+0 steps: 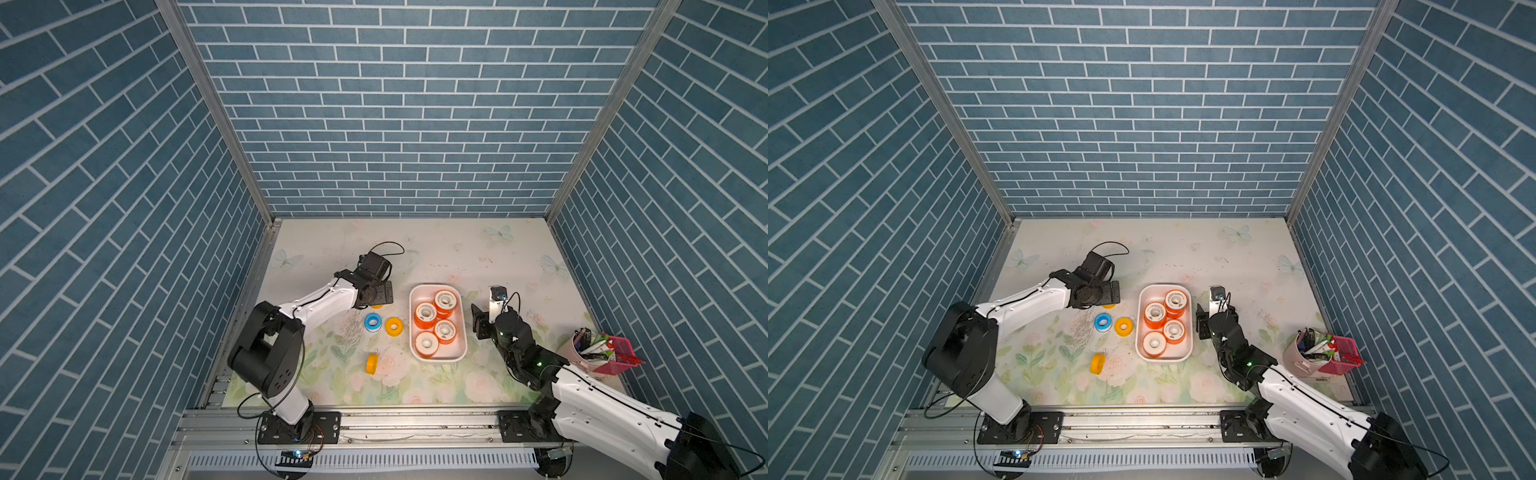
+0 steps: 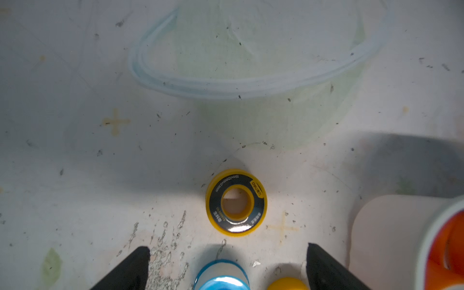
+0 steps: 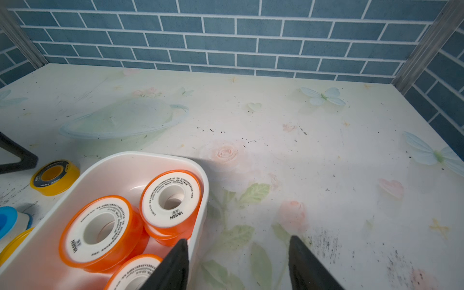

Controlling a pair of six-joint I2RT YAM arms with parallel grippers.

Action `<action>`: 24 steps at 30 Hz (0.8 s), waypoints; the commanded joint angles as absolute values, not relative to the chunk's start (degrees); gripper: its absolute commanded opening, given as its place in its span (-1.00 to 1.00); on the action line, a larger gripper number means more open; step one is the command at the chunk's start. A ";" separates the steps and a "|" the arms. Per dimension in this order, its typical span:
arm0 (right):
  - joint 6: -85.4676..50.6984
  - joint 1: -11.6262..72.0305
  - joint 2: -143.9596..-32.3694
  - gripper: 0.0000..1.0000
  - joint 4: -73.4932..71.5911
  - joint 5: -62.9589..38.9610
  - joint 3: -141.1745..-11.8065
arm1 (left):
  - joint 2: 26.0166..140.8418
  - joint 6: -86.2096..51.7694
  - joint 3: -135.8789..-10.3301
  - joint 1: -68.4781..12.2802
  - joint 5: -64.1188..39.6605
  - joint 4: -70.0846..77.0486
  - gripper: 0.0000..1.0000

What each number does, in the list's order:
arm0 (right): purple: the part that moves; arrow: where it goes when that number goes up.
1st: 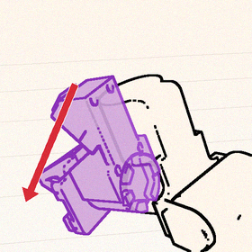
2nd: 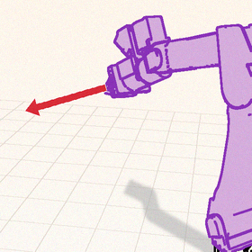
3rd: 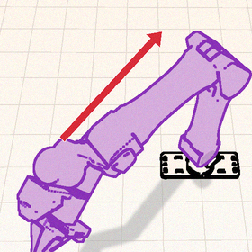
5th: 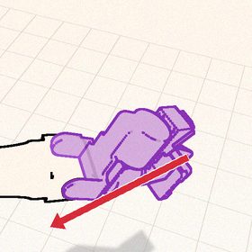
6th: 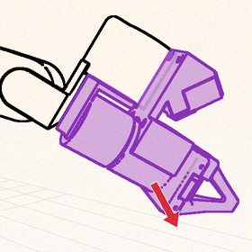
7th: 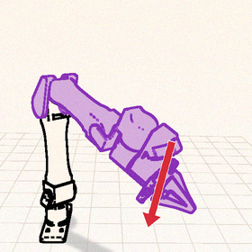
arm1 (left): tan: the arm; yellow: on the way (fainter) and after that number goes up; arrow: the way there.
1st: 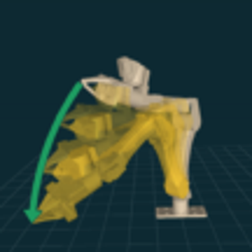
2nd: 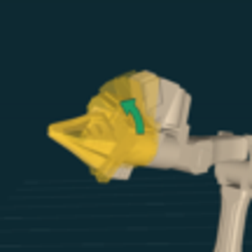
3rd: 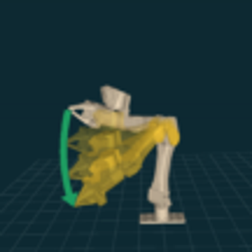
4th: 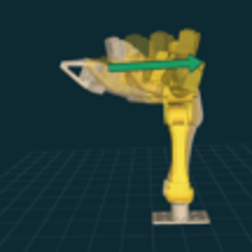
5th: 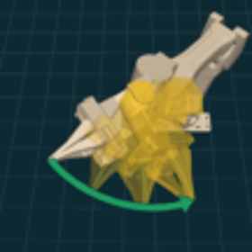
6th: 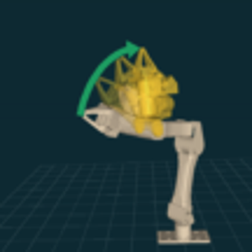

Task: Put the sealing tape into the storage box
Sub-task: Pick up the sealing tape at the center of the board.

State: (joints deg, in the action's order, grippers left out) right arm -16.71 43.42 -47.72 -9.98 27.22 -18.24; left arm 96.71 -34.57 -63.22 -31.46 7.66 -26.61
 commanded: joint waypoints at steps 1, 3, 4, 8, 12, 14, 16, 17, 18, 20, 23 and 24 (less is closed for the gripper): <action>-18.03 43.07 -47.46 0.27 -11.52 28.65 -17.74 | 100.45 -34.32 -65.69 -31.57 7.89 -25.54 1.00; -18.02 43.03 -47.38 0.27 -11.55 28.65 -17.67 | 103.09 -34.17 -67.20 -31.55 7.87 -26.15 0.98; -18.02 43.03 -47.46 0.27 -11.59 28.57 -17.60 | 104.07 -34.10 -67.77 -31.61 7.83 -26.36 0.97; -18.07 42.97 -48.12 0.27 -11.58 28.41 -17.84 | 106.55 -33.93 -68.14 -31.47 8.19 -25.67 0.94; -17.94 42.89 -48.25 0.27 -11.58 28.30 -17.93 | 109.04 -34.01 -68.47 -31.25 7.81 -25.12 0.82; -17.93 42.89 -48.38 0.27 -11.51 28.30 -17.93 | 109.84 -34.25 -68.47 -31.05 7.81 -24.96 0.75; -17.95 42.89 -48.41 0.27 -11.40 28.31 -17.93 | 110.26 -34.36 -68.32 -30.91 7.61 -24.73 0.69; -17.93 42.87 -48.44 0.27 -11.42 28.30 -17.93 | 110.31 -34.43 -68.10 -30.92 7.55 -24.46 0.65; -17.94 42.87 -48.45 0.27 -11.50 28.32 -17.93 | 110.30 -34.45 -67.92 -30.86 7.35 -24.27 0.63; -17.93 42.84 -48.50 0.27 -11.49 28.20 -17.93 | 110.40 -34.45 -67.82 -30.85 7.08 -24.17 0.56; -17.93 42.84 -48.84 0.27 -11.51 28.22 -18.06 | 110.04 -34.44 -67.86 -30.88 7.08 -24.59 0.41; -17.89 42.89 -48.91 0.27 -11.51 28.18 -18.09 | 109.80 -34.45 -67.81 -30.85 7.10 -24.67 0.38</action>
